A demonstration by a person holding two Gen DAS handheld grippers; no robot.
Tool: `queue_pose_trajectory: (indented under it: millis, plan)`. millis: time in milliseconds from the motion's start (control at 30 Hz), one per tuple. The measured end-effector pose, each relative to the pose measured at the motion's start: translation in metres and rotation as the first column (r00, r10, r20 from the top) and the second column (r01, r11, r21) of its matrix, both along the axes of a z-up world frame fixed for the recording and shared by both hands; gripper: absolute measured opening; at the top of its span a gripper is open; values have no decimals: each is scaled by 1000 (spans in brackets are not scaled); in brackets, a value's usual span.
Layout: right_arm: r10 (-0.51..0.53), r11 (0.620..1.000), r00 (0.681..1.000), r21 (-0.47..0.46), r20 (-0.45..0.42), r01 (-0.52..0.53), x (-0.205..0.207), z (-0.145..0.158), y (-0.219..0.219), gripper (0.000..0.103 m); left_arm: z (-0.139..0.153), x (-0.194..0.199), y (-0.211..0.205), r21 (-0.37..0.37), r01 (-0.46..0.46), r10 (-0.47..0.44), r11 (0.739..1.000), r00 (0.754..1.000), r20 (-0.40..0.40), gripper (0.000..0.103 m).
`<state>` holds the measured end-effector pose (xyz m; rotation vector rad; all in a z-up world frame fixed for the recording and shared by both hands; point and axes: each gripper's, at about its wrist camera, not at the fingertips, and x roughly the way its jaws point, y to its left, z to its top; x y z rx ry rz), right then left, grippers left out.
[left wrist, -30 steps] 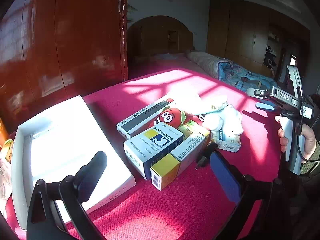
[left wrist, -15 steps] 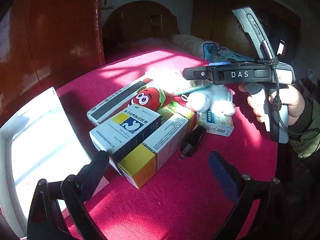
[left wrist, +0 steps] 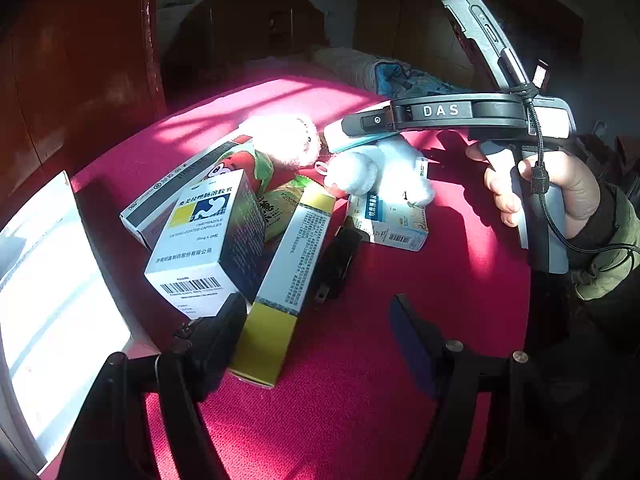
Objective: Organize objects
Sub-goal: 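Move the left gripper to the long yellow-white box while the right gripper reaches the pink packet, then grasp and lift the long yellow-white box with the left gripper while the right gripper carries the pink packet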
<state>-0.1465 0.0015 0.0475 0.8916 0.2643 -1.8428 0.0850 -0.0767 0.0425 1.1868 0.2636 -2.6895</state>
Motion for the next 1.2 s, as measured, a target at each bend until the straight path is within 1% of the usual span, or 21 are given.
queue_pose_trajectory:
  millis: [67,133,200,233,300,333,367,400,500,633,733,867,967,1200]
  plan:
    - [-7,1000,1000,-20,17,7,0,4,7,50,-3,-1,-5,15,-17,16,1000,1000,7,73]
    - [-9,999,1000,-37,27,10,2,7,13,50,-4,-2,-7,22,-22,21,1000,1000,14,67]
    - [-9,999,999,-51,36,10,5,10,16,50,-8,-5,-8,30,-23,22,999,999,33,56]
    - [-9,998,999,-57,41,11,6,10,18,50,-11,-5,-8,36,-26,24,999,999,44,53]
    - [-11,997,999,-70,51,14,8,11,22,50,-15,-5,-7,54,-25,22,998,998,57,40]
    - [-11,997,998,-75,55,15,9,11,24,50,-16,-5,-6,56,-26,22,998,998,59,38]
    - [-11,997,998,-82,58,16,9,12,26,50,-16,-4,-6,51,-31,28,998,998,60,32]
    - [-12,996,998,-86,58,17,10,12,27,50,-16,-3,-6,44,-40,37,998,998,56,20]
    - [-14,995,998,-98,56,20,11,13,31,50,-13,2,-5,45,-66,65,997,998,26,19]
    - [-18,993,998,-114,53,24,12,15,37,50,0,11,2,23,-85,86,996,996,-38,19]
    - [-23,992,998,-126,55,30,13,16,40,50,15,19,2,7,-124,124,992,987,-104,19]
    - [-28,989,998,-144,57,36,14,19,46,50,30,28,-1,-2,-170,167,985,972,-164,19]
    - [-30,986,998,-160,62,39,14,21,48,50,34,27,-9,-6,-193,189,981,965,-184,19]
    - [-27,980,998,-193,63,39,18,25,52,50,34,33,-11,-14,-231,223,973,954,-199,19]
